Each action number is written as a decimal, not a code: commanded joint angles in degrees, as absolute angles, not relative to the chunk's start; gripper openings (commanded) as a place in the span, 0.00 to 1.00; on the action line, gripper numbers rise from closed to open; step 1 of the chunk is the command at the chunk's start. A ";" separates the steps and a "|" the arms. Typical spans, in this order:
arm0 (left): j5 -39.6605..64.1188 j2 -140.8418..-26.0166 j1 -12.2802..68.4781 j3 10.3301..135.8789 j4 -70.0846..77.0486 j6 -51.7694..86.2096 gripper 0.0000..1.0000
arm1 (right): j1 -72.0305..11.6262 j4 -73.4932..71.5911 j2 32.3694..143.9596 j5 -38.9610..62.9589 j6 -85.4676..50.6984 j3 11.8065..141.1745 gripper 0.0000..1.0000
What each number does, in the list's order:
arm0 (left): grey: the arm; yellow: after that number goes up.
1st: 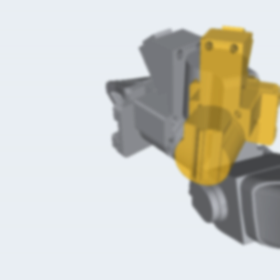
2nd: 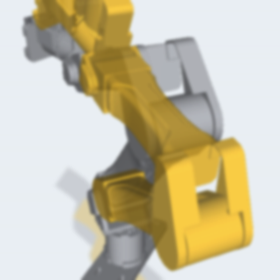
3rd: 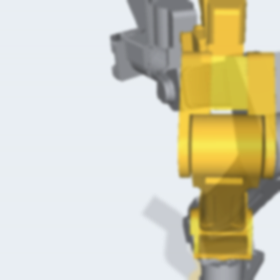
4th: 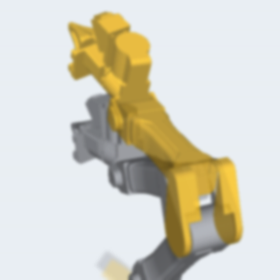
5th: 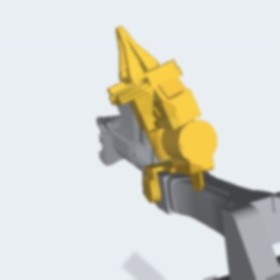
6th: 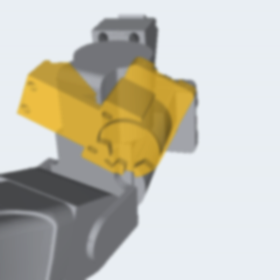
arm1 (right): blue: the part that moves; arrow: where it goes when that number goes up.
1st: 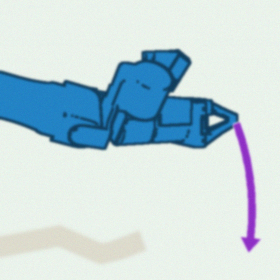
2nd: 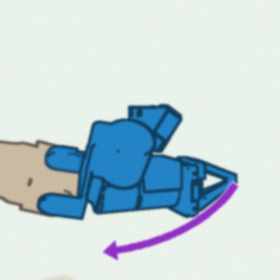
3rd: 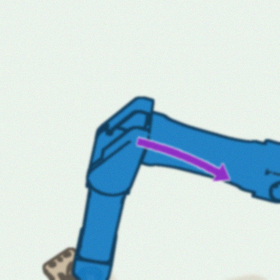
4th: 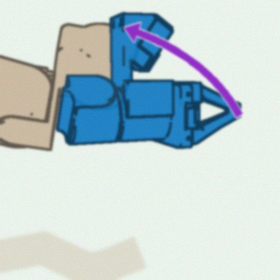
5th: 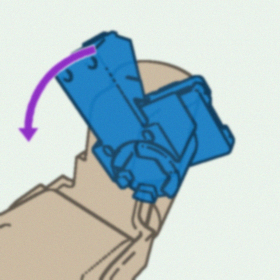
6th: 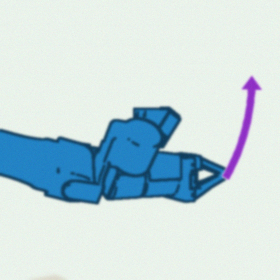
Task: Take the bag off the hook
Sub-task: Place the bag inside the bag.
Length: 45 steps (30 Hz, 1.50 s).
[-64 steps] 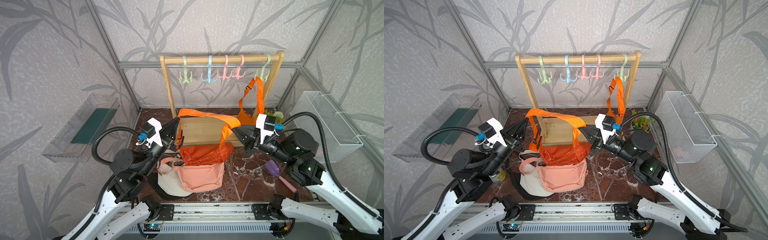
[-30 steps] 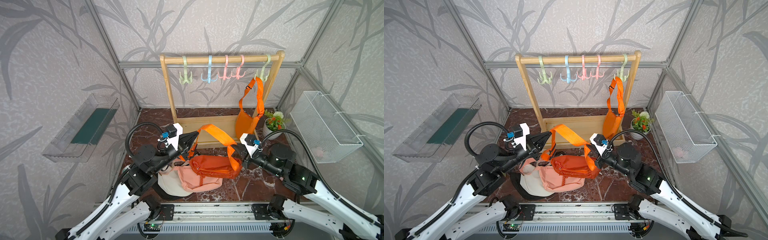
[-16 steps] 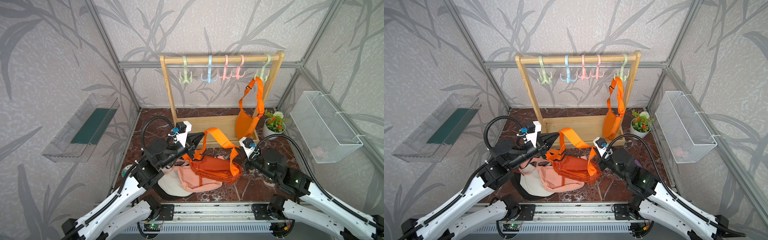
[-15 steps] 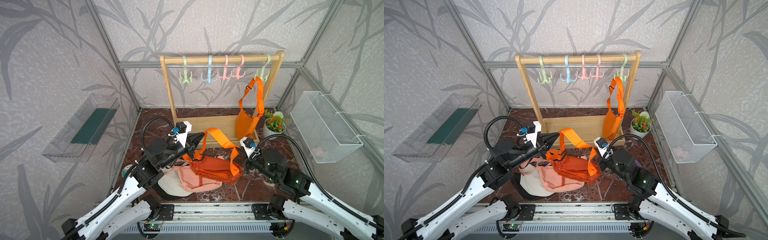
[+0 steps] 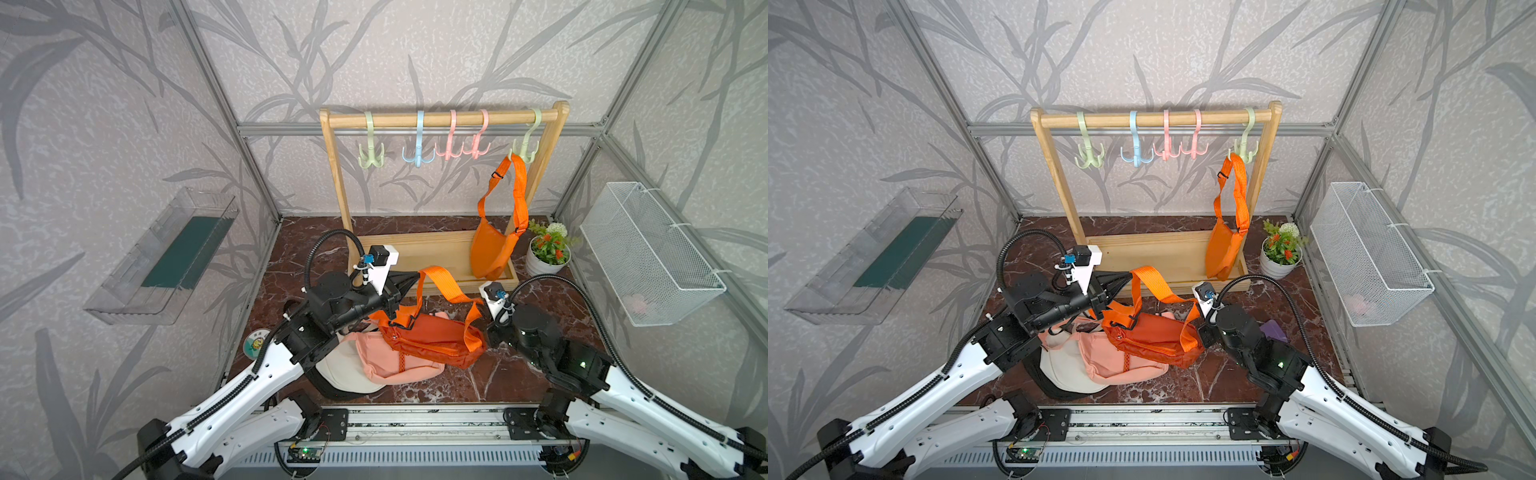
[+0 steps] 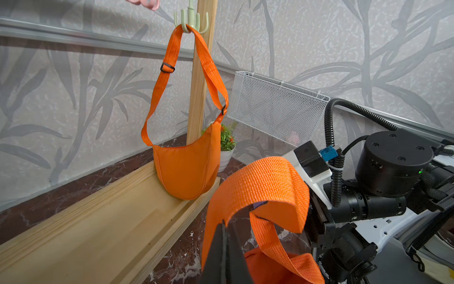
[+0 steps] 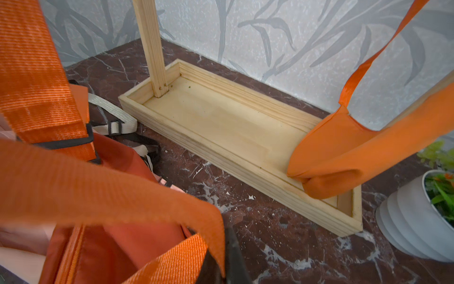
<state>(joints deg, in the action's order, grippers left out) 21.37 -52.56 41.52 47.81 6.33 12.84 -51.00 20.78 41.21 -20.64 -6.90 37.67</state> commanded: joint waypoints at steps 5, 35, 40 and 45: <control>21.28 -51.99 41.69 40.23 5.09 22.02 0.00 | -50.94 23.82 45.09 -25.64 -17.28 33.85 0.08; 11.86 -53.79 41.79 26.07 -0.96 29.92 0.00 | -43.27 17.22 52.69 -21.20 -28.84 25.66 0.08; 11.68 -52.81 41.75 25.75 -1.14 30.05 0.00 | -42.63 20.32 51.95 -21.37 -28.17 27.21 0.09; 11.24 -48.58 41.75 25.32 -0.46 30.59 0.02 | -42.63 22.75 46.85 -22.58 -27.14 29.23 0.24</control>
<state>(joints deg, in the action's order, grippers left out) 13.06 -51.22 41.58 25.91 -0.84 29.58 -42.89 20.18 49.84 -20.88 -27.55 26.55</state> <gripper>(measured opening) 0.048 0.236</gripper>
